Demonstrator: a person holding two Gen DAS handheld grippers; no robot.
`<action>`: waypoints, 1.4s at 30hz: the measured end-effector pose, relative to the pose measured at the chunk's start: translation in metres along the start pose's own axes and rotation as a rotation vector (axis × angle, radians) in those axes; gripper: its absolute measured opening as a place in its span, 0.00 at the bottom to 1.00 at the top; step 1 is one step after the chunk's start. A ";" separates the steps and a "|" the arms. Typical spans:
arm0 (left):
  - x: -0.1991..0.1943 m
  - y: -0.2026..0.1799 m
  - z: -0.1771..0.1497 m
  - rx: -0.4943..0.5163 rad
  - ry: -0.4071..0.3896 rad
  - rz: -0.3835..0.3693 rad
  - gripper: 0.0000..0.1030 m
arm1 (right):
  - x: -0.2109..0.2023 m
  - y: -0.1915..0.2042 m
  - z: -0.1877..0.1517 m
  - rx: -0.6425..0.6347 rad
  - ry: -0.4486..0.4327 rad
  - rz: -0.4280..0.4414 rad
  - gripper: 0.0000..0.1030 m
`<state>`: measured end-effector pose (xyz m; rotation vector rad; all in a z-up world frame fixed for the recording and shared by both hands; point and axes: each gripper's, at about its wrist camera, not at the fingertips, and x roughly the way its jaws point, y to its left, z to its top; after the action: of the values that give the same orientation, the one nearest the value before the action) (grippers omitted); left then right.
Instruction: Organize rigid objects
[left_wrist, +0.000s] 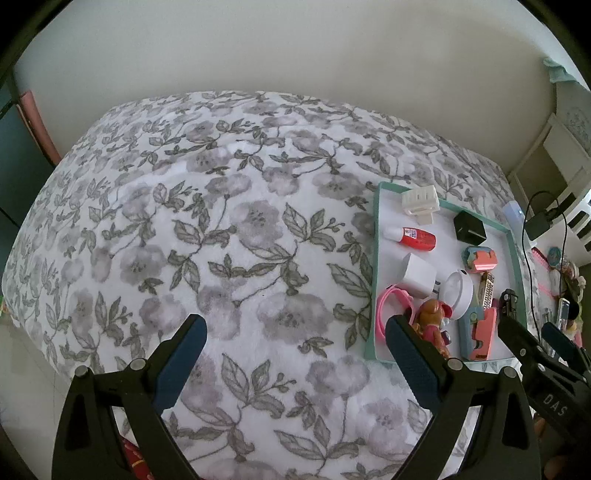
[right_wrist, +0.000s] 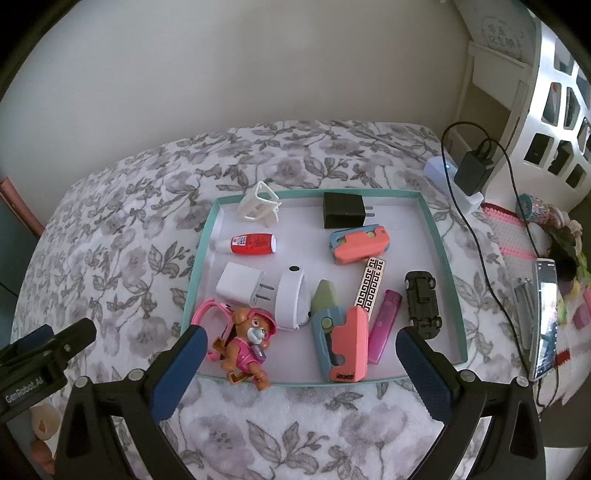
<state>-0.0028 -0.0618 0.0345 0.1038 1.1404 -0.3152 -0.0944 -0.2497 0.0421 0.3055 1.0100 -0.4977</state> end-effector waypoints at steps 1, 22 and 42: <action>0.000 0.000 0.000 0.000 0.000 0.005 0.95 | 0.000 0.000 0.000 0.000 -0.001 0.000 1.00; 0.001 0.000 0.001 -0.015 0.004 0.026 0.95 | -0.001 0.003 0.001 -0.014 -0.004 -0.002 1.00; -0.001 -0.002 0.000 0.008 -0.017 0.054 0.95 | 0.004 0.001 0.002 -0.042 0.006 0.001 1.00</action>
<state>-0.0038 -0.0632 0.0354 0.1386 1.1177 -0.2726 -0.0907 -0.2504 0.0401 0.2702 1.0251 -0.4747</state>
